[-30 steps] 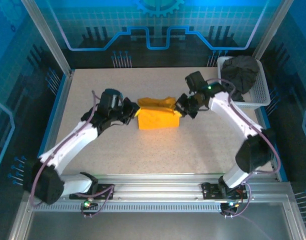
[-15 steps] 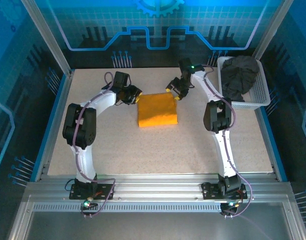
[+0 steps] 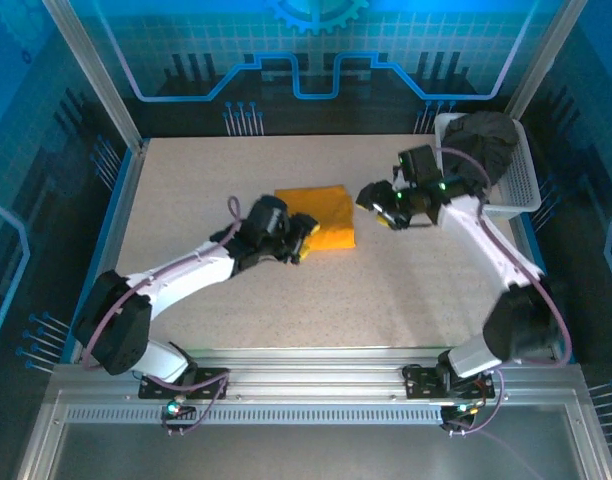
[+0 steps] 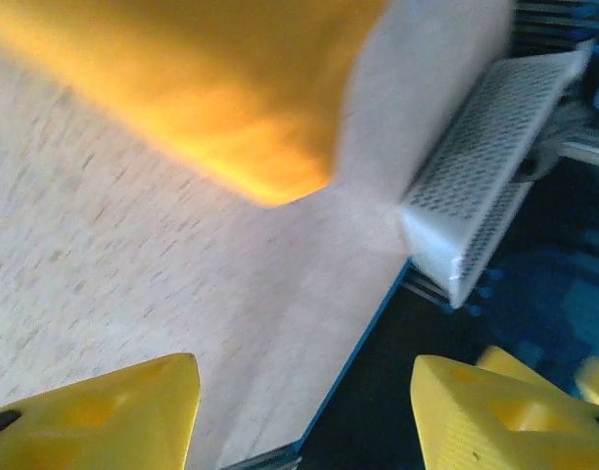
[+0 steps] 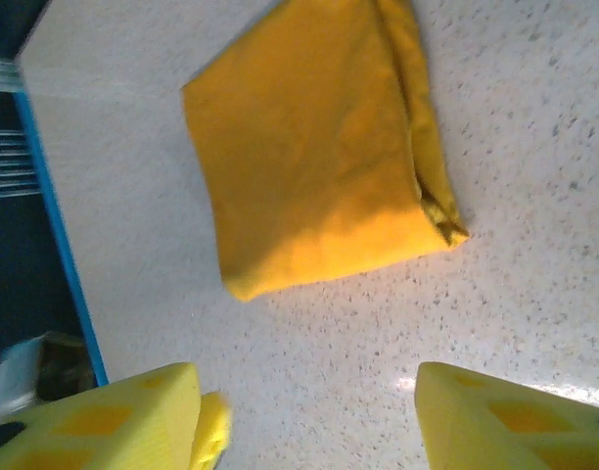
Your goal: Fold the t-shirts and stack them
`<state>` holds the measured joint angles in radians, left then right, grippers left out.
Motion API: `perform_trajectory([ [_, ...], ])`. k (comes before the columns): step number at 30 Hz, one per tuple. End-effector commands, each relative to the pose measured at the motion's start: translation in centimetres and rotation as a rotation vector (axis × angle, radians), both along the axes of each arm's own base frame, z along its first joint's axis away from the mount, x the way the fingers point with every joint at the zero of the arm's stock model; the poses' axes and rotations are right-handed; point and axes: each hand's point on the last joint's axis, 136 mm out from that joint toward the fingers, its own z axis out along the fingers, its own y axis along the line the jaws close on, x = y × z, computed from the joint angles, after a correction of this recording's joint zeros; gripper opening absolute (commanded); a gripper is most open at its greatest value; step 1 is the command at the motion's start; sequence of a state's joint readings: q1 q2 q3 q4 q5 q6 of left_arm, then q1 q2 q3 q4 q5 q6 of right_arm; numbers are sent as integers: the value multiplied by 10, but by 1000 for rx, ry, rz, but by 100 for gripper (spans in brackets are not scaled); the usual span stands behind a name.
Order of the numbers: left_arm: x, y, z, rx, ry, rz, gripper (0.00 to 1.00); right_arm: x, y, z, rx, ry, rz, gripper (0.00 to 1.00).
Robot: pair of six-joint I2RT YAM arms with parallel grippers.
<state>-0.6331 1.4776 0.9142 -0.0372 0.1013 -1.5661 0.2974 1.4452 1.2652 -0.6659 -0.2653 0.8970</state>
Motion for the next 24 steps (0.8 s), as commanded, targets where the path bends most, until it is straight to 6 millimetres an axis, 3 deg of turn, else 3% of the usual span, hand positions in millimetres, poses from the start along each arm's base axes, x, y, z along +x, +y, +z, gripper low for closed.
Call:
perform_trajectory([
  [1,21,1,-17,-87,25,261,62,-10,12,-9,132,-82,-4,64],
  [7,44,-22,-54,-107,61,374,65,-41,4,-8,150,-78,5,65],
  [16,79,-26,-101,-91,83,488,60,-48,-4,1,142,-84,6,64],
  [20,99,-24,-116,-96,63,512,40,-52,-4,-4,146,-69,11,64],
  [24,120,-5,-118,-132,28,551,0,-54,-5,-7,146,-60,9,63],
])
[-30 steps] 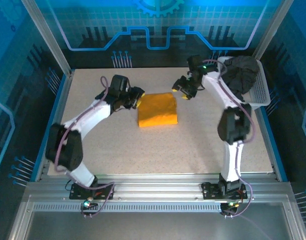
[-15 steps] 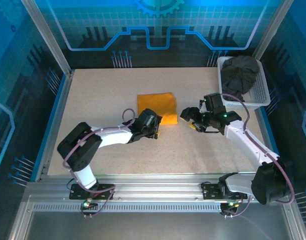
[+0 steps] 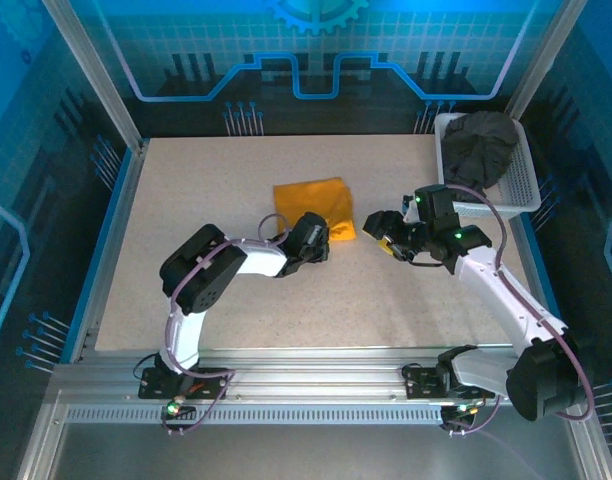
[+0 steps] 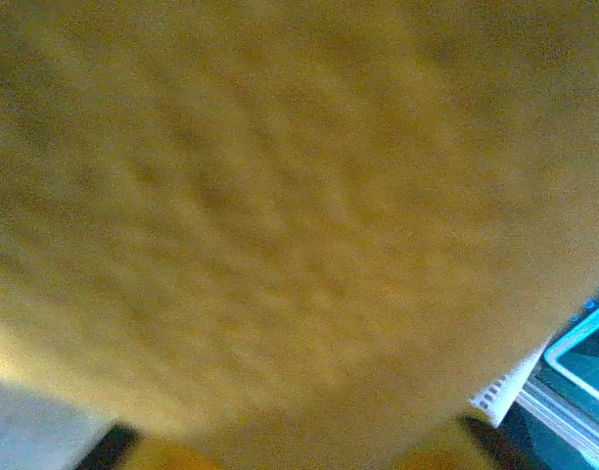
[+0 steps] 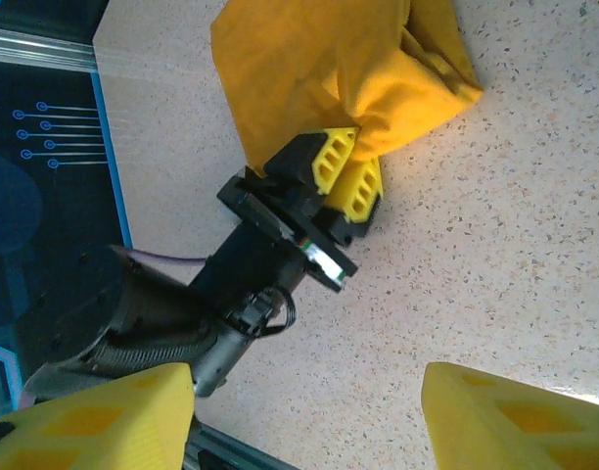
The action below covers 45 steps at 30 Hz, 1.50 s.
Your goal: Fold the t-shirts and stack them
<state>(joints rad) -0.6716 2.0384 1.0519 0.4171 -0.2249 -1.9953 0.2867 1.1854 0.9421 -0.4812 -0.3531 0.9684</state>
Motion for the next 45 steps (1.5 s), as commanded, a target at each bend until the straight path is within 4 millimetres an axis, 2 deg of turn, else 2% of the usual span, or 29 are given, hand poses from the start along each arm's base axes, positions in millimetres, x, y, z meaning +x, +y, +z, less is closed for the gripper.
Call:
perform_trajectory([
  [1,27,31,-3,0,-47,79,0,-5,0,3,13,0,14,63],
  [4,38,70,8,26,-66,84,0,-3,1,1,16,4,17,62],
  [10,69,179,23,86,-127,23,0,3,4,-2,12,11,23,61],
  [13,95,230,35,124,-221,-106,0,8,8,-3,7,11,38,61],
  [16,106,281,29,155,-209,-192,0,13,12,-5,5,11,56,61],
  [18,107,316,22,190,-171,-216,0,16,17,-6,5,14,67,61],
  [21,111,353,17,221,-160,-231,0,20,23,-7,1,18,81,61],
  [24,117,376,12,227,-148,-240,0,24,31,-9,-4,24,97,61],
  [28,117,398,7,255,-134,-218,0,26,39,-10,-9,33,113,60],
  [35,121,404,11,269,-140,-200,0,31,51,-6,-16,31,143,60],
  [36,119,405,15,282,-139,-192,5,32,52,-5,-19,27,146,60],
  [38,113,405,27,316,-140,-178,32,33,53,2,-26,4,154,62],
  [39,111,402,40,337,-152,-175,45,35,52,5,-35,-11,151,63],
  [40,107,398,53,360,-162,-173,76,37,51,11,-40,-31,149,64],
  [41,102,392,66,375,-176,-175,99,39,49,18,-48,-59,147,65],
  [43,90,381,98,404,-205,-164,99,44,44,35,-63,-124,127,68],
  [44,82,373,114,417,-224,-156,99,47,43,48,-65,-176,118,93],
  [45,73,365,131,434,-245,-151,99,49,40,61,-64,-226,105,100],
])
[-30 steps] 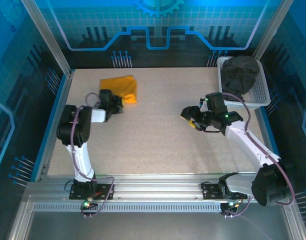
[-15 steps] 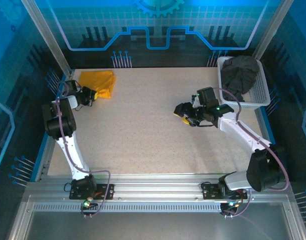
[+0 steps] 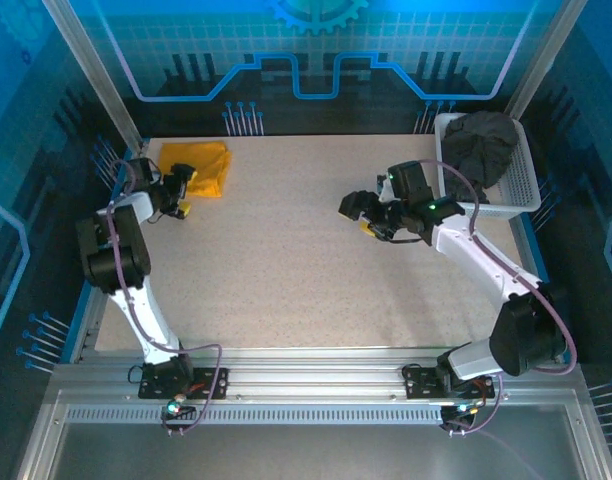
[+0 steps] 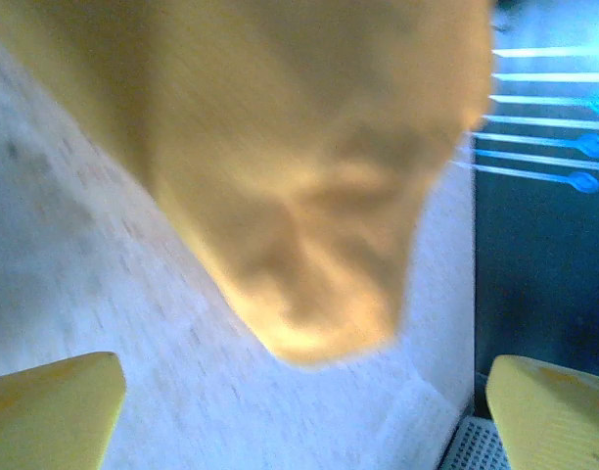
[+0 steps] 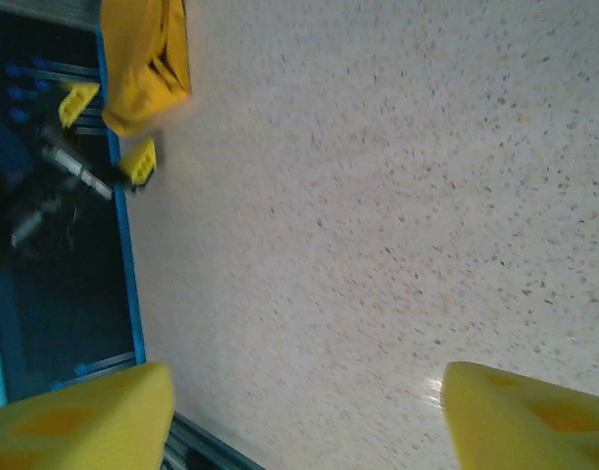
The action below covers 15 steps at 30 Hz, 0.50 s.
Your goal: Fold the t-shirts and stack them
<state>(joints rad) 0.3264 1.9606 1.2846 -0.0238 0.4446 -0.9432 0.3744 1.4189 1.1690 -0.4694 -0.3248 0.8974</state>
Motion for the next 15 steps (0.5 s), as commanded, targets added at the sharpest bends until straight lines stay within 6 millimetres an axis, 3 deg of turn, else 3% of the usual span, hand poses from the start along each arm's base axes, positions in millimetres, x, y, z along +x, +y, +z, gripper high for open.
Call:
perform_trajectory([
  [1,-22,-27,82,100,-123,-3,99,9,-6,58,-1,-208,-18,100],
  [4,-54,-53,116,206,-155,-2,99,14,-15,82,12,-271,-53,100],
  [9,-111,-83,131,329,-191,41,99,18,-43,88,-53,-272,-135,100],
  [12,-147,-89,135,433,-164,57,99,12,-65,89,-158,-299,-176,100],
  [15,-190,-71,134,618,-39,132,99,4,-95,71,-311,-276,-246,100],
])
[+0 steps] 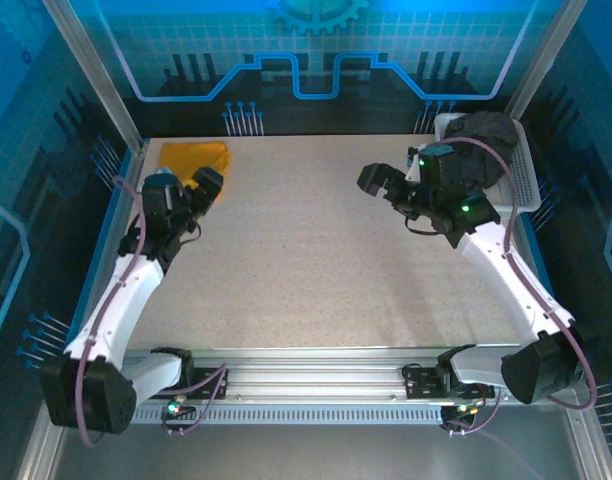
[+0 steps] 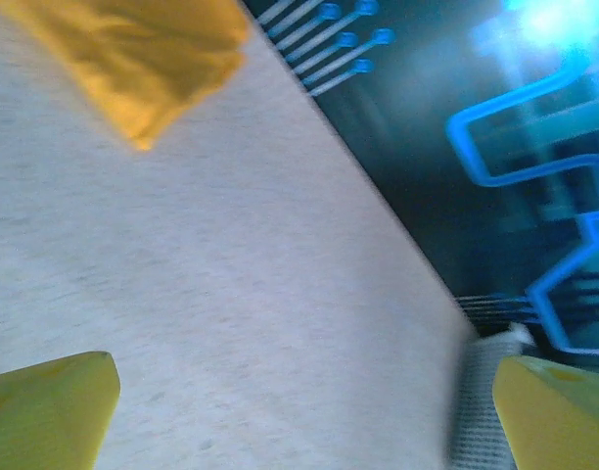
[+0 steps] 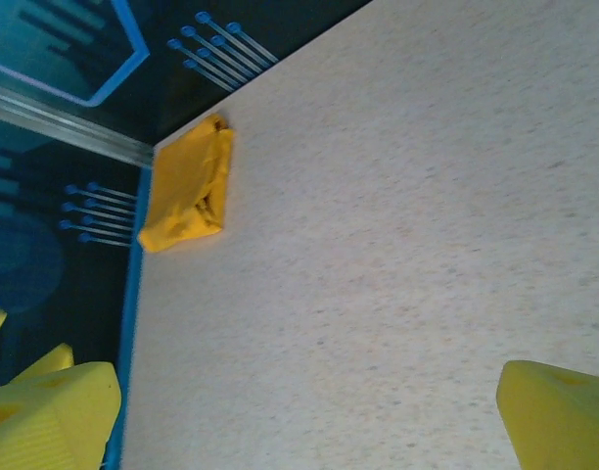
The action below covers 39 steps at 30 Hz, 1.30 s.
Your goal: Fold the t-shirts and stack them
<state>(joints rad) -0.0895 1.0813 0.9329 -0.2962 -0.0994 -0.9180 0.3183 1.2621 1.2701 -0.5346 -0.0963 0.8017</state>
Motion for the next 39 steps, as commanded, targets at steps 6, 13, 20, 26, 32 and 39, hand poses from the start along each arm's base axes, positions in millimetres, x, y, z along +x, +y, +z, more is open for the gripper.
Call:
perform_trajectory([
  [6,-100,92,-28,696,196,270,99,-32,-129,-49,-533,-38,-395,100],
  [13,-68,83,-94,817,90,25,99,-31,-157,-112,-919,-148,-276,100],
  [20,-15,72,-137,702,100,-81,99,-13,-154,-173,-893,-99,-193,100],
  [26,21,86,-148,651,55,-18,99,4,-162,-189,-839,-115,-226,100],
  [32,38,94,-146,676,15,-63,99,36,-163,-180,-796,-220,-225,100],
  [39,7,69,-130,759,-263,-71,99,44,-156,-182,-762,-317,-191,100],
])
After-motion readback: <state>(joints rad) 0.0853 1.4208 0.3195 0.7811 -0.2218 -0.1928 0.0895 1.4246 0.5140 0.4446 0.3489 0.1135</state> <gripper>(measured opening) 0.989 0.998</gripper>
